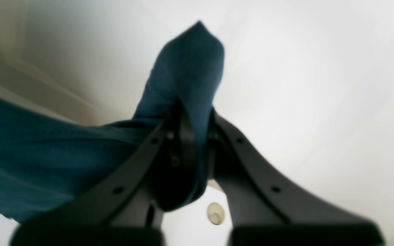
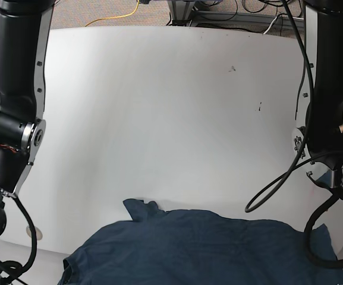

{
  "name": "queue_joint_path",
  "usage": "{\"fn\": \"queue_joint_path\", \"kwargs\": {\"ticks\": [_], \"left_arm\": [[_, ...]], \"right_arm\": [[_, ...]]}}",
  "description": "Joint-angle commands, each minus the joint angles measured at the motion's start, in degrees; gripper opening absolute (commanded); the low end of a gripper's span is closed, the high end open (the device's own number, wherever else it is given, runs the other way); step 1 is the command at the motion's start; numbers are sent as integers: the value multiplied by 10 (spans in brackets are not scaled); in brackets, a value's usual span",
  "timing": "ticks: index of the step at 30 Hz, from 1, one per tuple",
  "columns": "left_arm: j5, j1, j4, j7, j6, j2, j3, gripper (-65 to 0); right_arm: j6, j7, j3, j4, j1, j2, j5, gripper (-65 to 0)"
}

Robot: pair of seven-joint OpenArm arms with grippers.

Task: Layout the t-shirt on the table in an organized manner, then fold the t-shirt properly
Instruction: 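Lift the t-shirt with both grippers and shake it out in the air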

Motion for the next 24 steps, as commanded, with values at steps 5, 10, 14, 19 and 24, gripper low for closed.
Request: {"fn": "queue_joint_path", "kwargs": {"ticks": [5, 10, 14, 19, 24], "left_arm": [[3, -60, -50, -11, 1, 2, 1, -650], [3, -86, -70, -11, 1, 2, 1, -650], [3, -102, -91, -11, 1, 1, 1, -650], [2, -116, -107, -12, 1, 2, 1, -650], [2, -124, -119, -12, 1, 3, 1, -650]], "right_arm": [[-3, -10, -27, 9, 84, 31, 7, -628], [-3, -11, -45, 9, 109, 53, 8, -628], [-2, -11, -54, 9, 123, 62, 8, -626], [-2, -12, -57, 7, 135, 70, 7, -626], [19, -44, -57, 9, 148, 73, 7, -626]]}}
